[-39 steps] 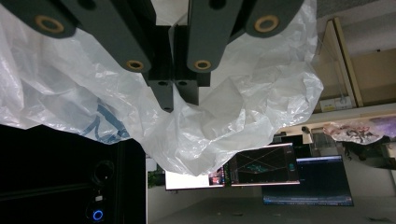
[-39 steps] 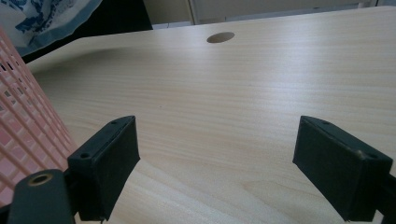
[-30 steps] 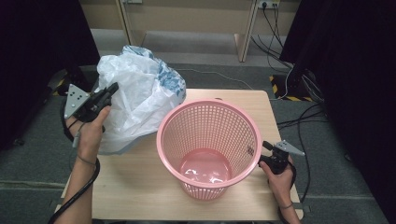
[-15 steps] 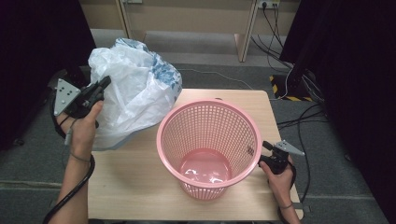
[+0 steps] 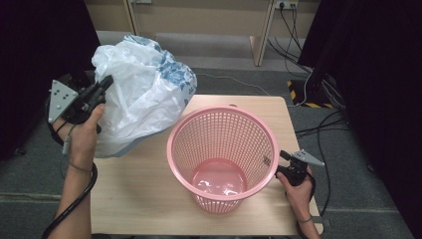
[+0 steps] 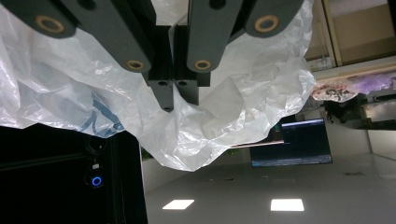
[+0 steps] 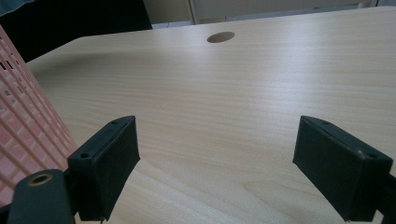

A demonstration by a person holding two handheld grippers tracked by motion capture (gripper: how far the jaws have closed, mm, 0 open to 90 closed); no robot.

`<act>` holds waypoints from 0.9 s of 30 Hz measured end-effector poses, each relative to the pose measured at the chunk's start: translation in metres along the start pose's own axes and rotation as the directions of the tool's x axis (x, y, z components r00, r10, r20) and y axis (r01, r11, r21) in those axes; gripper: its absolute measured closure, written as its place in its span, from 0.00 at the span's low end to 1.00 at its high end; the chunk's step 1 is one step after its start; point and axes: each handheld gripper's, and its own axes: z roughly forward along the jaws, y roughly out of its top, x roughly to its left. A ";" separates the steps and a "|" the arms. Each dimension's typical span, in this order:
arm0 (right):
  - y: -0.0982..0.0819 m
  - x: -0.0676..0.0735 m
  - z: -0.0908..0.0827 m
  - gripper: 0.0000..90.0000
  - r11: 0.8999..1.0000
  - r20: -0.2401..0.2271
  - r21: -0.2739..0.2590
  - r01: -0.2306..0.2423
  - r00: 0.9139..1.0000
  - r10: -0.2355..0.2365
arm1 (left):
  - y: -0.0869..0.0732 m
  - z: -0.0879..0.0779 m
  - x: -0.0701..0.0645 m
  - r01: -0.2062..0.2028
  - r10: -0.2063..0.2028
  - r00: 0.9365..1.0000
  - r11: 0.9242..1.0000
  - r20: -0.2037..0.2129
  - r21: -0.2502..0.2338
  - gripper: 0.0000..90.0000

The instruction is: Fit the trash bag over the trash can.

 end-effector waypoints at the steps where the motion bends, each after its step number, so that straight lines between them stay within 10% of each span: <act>1: 0.000 0.000 0.000 0.16 1.000 0.001 -0.001 0.002 1.000 -0.002 | 0.001 0.000 -0.001 -0.001 0.001 1.000 1.000 0.004 -0.003 1.00; 27: 0.000 0.000 0.000 0.16 1.000 0.001 -0.003 0.000 1.000 0.000 | 0.031 -0.009 -0.043 0.016 -0.003 0.987 0.996 0.160 -0.083 1.00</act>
